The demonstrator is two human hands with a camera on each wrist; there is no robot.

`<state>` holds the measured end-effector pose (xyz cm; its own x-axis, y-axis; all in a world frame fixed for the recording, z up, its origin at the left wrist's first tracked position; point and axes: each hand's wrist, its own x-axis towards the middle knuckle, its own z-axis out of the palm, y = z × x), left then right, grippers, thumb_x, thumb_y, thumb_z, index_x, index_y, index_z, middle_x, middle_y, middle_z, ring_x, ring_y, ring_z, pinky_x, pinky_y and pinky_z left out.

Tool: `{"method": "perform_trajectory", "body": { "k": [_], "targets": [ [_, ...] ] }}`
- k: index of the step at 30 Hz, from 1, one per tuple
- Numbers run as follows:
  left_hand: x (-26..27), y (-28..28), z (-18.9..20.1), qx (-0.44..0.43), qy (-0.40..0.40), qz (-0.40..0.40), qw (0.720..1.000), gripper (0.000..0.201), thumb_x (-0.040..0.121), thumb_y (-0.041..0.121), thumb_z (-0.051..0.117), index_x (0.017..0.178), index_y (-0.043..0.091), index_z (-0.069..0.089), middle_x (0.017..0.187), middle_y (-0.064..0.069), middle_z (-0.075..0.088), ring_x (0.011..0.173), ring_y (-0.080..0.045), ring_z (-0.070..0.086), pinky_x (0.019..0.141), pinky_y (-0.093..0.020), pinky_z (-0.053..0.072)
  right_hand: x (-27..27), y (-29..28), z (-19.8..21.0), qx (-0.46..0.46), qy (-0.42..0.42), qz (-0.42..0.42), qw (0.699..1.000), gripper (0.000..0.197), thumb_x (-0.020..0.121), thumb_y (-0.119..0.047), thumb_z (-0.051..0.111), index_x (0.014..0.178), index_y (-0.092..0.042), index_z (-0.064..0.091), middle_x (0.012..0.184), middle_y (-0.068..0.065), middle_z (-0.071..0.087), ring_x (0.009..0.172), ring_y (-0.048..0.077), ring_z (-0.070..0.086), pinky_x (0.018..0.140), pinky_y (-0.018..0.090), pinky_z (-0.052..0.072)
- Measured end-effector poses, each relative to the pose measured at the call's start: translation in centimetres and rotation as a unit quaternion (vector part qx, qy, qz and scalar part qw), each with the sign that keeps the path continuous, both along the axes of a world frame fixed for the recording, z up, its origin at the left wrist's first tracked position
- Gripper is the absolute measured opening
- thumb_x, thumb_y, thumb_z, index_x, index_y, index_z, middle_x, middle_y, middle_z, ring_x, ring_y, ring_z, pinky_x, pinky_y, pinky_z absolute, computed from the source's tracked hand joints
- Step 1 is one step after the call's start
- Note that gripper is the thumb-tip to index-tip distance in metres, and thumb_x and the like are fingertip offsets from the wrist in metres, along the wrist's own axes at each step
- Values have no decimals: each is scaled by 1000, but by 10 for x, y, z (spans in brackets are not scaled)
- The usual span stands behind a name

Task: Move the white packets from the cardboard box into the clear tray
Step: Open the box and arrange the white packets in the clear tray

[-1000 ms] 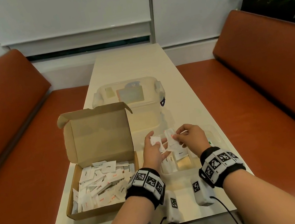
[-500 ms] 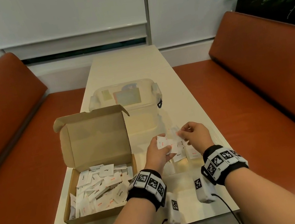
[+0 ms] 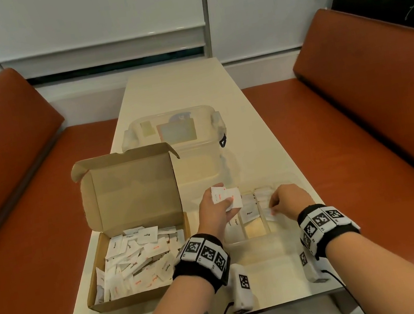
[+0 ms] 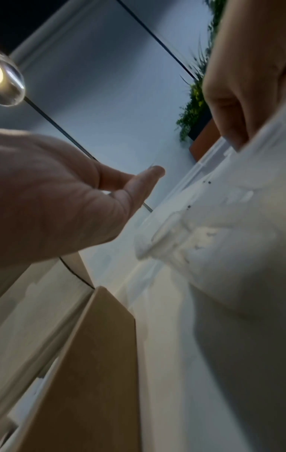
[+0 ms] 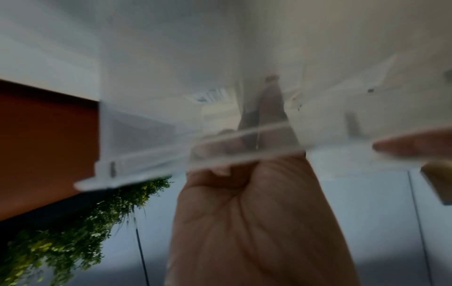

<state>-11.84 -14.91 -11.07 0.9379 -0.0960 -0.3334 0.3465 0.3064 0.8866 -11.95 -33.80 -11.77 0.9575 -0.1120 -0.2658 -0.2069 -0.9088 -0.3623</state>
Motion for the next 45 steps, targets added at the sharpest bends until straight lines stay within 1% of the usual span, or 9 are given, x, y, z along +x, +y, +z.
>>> {"method": "perform_trajectory", "body": {
  "k": [6, 13, 27, 29, 32, 35, 37, 42, 45],
  "targets": [
    [-2, -2, 6, -17, -4, -7, 1000, 38, 90, -13, 47, 114, 16, 52, 127, -18, 48, 115, -32, 54, 70, -26, 58, 0, 5, -8, -49, -35, 33, 998, 15, 88, -10, 58, 91, -15, 71, 100, 2, 68, 90, 20, 64, 76, 25, 48],
    [-3, -3, 5, 0, -4, -13, 1000, 39, 90, -14, 47, 116, 16, 52, 128, -19, 48, 113, -31, 55, 71, -26, 59, -6, 11, -17, -84, -99, 43, 991, 11, 84, -6, 53, 93, -11, 58, 99, 5, 56, 77, 21, 53, 61, 26, 36],
    [-5, -5, 0, 27, -2, -31, 999, 39, 90, -13, 48, 117, 14, 52, 125, -19, 49, 119, -34, 51, 79, -33, 56, -6, 14, -9, -81, -99, 38, 991, 9, 87, -15, 56, 91, -14, 65, 97, 3, 64, 90, 21, 57, 73, 27, 45],
    [-4, -6, -1, 26, -4, -31, 999, 38, 90, -13, 48, 117, 14, 52, 123, -18, 50, 118, -34, 51, 82, -36, 55, -4, 20, 3, -22, -144, 13, 989, 15, 91, -26, 56, 90, -13, 64, 90, 2, 65, 82, 18, 57, 71, 29, 45],
    [0, -11, 0, 13, -4, -30, 999, 36, 91, -12, 48, 118, 12, 51, 119, -18, 52, 113, -34, 55, 81, -36, 56, -4, 30, 21, 164, -129, -26, 978, 33, 92, -37, 57, 83, -6, 66, 78, 5, 66, 68, 15, 54, 65, 28, 43],
    [3, -18, 1, -2, -14, -34, 999, 32, 93, -9, 47, 118, 11, 50, 112, -15, 56, 97, -26, 62, 81, -33, 55, -7, 35, 27, 269, -112, -36, 956, 27, 85, -29, 68, 79, -3, 66, 72, 6, 61, 64, 14, 51, 64, 25, 44],
    [3, -22, 3, -6, -19, -43, 999, 30, 93, -8, 47, 116, 13, 50, 112, -16, 56, 99, -28, 61, 83, -35, 55, -9, 32, 28, 311, -122, -57, 941, 13, 82, -17, 72, 78, -7, 64, 68, 2, 58, 61, 12, 50, 56, 17, 42],
    [2, -28, 1, -9, -14, -41, 999, 32, 91, -11, 48, 116, 10, 50, 105, -14, 60, 95, -26, 62, 82, -33, 54, -10, 18, 29, 336, -144, -111, 924, 7, 83, -11, 69, 82, -9, 62, 70, 4, 65, 54, 11, 54, 48, 14, 42],
    [2, -27, 0, -29, -12, -40, 999, 33, 91, -11, 49, 117, 8, 48, 100, -10, 64, 89, -19, 65, 84, -31, 52, -9, 3, 31, 246, -165, -102, 950, 7, 83, -9, 67, 78, -14, 65, 73, 5, 68, 55, 11, 55, 52, 13, 46]
  ]
}}
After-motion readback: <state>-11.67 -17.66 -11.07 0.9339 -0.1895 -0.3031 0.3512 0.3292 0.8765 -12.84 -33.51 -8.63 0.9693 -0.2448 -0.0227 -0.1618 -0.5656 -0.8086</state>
